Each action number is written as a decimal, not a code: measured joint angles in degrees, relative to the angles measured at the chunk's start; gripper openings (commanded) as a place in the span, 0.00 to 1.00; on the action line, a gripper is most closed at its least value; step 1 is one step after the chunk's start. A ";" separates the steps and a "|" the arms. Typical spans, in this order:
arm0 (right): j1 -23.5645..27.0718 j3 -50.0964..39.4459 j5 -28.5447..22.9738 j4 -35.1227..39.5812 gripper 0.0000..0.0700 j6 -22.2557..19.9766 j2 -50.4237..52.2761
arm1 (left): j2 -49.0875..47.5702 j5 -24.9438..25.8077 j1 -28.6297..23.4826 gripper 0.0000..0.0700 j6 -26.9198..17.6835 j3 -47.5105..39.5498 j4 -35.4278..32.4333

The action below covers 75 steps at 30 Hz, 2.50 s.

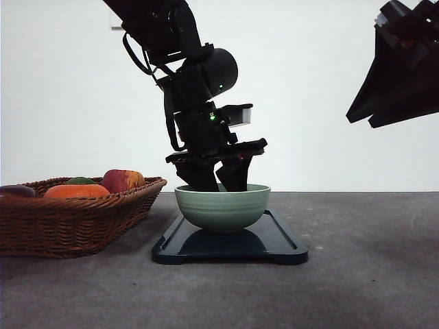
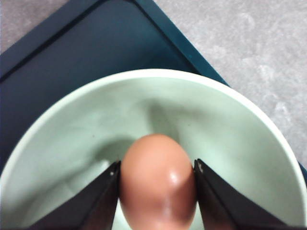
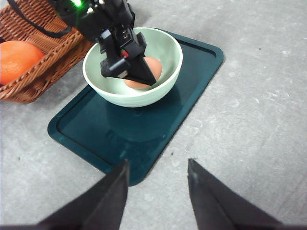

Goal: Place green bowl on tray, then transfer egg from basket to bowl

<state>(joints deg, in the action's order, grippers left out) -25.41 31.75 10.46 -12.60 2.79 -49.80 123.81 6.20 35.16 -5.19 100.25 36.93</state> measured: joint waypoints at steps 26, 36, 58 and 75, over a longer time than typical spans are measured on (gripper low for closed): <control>0.00 0.00 0.00 0.00 0.34 0.00 0.00 | 0.00 0.00 0.00 0.52 -0.07 0.00 -0.02; 0.00 0.00 0.00 0.00 0.34 0.00 0.00 | 0.02 0.00 0.00 0.52 -0.13 0.89 2.26; 0.00 0.00 0.00 -1.96 0.34 0.00 0.00 | -4.57 10.21 -5.16 0.50 4.34 13.17 16.37; 0.00 0.00 0.02 -1.97 0.34 0.00 0.00 | -42.76 10.05 -9.62 0.50 9.22 -35.97 -14.04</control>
<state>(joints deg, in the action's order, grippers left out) -25.41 31.75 10.48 -14.57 2.79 -49.80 81.05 16.25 25.54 4.03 64.28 22.89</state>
